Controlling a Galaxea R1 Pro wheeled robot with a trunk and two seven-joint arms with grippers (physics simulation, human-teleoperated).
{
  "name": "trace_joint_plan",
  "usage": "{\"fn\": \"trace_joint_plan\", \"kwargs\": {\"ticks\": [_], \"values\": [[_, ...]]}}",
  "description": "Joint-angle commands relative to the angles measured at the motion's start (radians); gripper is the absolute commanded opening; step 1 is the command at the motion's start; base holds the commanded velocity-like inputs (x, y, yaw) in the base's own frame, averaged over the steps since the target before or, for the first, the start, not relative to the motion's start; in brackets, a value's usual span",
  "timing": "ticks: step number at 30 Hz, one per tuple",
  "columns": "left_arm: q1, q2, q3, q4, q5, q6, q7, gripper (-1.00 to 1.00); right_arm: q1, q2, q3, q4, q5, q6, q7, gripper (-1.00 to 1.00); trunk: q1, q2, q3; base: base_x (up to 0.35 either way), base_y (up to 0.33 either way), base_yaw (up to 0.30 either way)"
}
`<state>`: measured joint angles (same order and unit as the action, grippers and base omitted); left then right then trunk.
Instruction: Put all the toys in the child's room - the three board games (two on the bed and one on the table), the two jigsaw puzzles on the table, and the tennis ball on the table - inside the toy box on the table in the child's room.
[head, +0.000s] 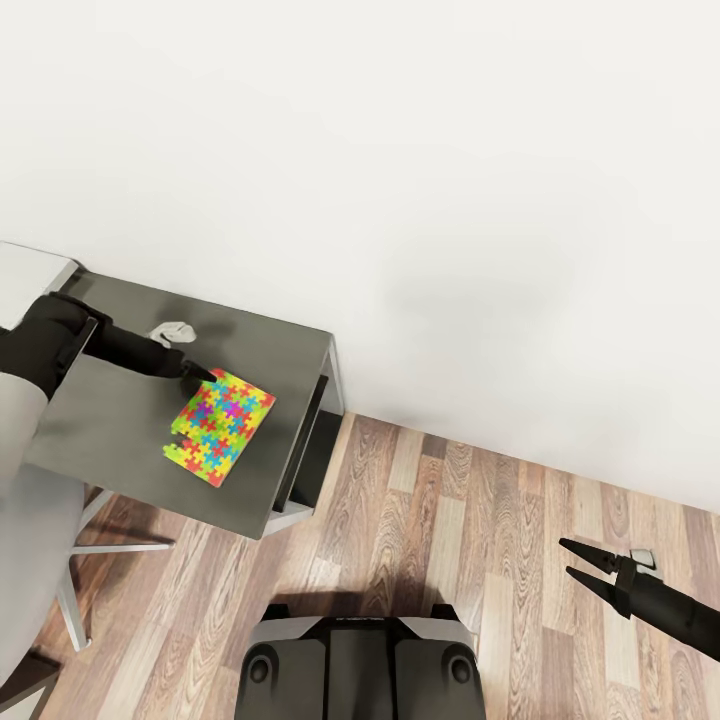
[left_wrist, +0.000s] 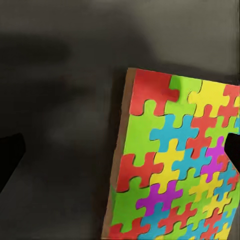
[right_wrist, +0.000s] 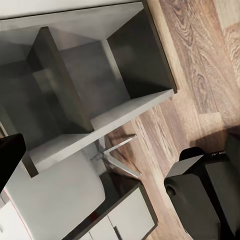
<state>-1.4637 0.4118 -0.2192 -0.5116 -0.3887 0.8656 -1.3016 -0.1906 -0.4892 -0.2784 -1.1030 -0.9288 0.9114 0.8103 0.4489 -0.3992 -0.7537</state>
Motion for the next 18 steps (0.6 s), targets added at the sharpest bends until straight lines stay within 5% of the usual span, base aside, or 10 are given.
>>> {"fn": "trace_joint_plan", "kwargs": {"ticks": [1,18], "values": [[0.009,-0.008,0.0,0.001,0.001,0.012,-0.01,1.0,-0.001,0.0,-0.001,0.0,0.001,0.004,0.003,1.0,0.001,-0.001,-0.001,0.0,0.0,0.0],[0.015,-0.033,-0.001,0.001,-0.001,-0.005,-0.087,1.0,0.0,-0.003,-0.001,0.0,0.001,0.006,0.004,1.0,0.001,-0.001,-0.001,0.0,0.0,0.0]]}}
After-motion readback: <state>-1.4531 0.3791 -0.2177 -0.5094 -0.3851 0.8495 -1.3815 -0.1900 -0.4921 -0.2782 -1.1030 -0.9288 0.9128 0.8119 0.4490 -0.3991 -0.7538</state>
